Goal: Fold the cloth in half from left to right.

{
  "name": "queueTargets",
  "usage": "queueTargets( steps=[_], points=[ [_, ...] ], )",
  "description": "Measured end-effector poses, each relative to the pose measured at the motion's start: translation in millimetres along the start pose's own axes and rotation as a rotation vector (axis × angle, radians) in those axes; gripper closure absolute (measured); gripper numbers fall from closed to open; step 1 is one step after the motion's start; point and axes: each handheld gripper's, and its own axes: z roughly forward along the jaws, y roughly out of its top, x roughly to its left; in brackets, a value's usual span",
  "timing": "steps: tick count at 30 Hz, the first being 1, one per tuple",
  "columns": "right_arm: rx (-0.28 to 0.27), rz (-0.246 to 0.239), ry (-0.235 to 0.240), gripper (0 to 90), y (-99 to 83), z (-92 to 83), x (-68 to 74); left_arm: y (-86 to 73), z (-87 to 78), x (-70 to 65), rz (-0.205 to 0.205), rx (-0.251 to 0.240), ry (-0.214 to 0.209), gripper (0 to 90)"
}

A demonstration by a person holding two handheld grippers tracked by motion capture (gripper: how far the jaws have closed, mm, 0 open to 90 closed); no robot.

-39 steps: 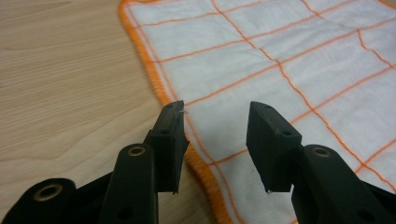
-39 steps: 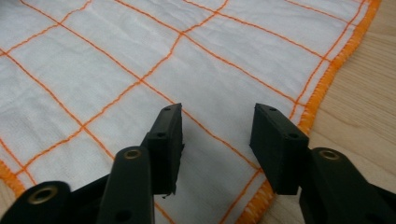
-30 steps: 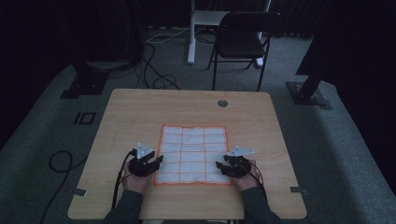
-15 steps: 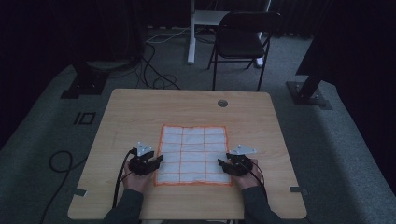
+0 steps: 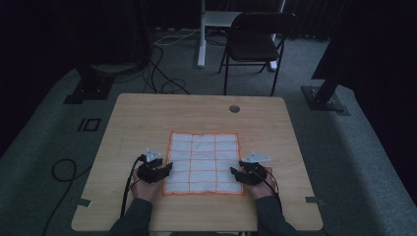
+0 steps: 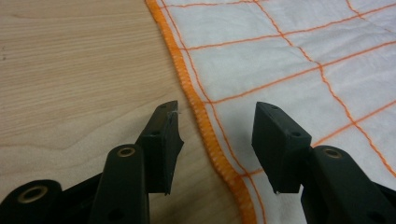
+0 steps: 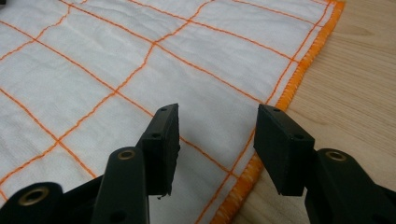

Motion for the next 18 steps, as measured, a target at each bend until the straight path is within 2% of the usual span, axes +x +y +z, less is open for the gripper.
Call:
queueTargets(
  steps=[10, 16, 18],
  points=[
    [0.002, -0.002, 0.002, 49.9, -0.1, 0.7, -0.4, 1.4, 3.7, -5.1, 0.003, -0.008, 0.032, 51.4],
    [0.005, -0.006, 0.003, 49.8, -0.2, 1.0, 0.0, -0.9, 2.2, -8.7, 0.004, -0.011, 0.042, 60.5],
    [0.006, -0.007, 0.003, 49.7, -0.2, 1.3, 0.1, -1.7, 1.2, -9.6, -0.001, -0.011, 0.028, 63.8]
  ],
)
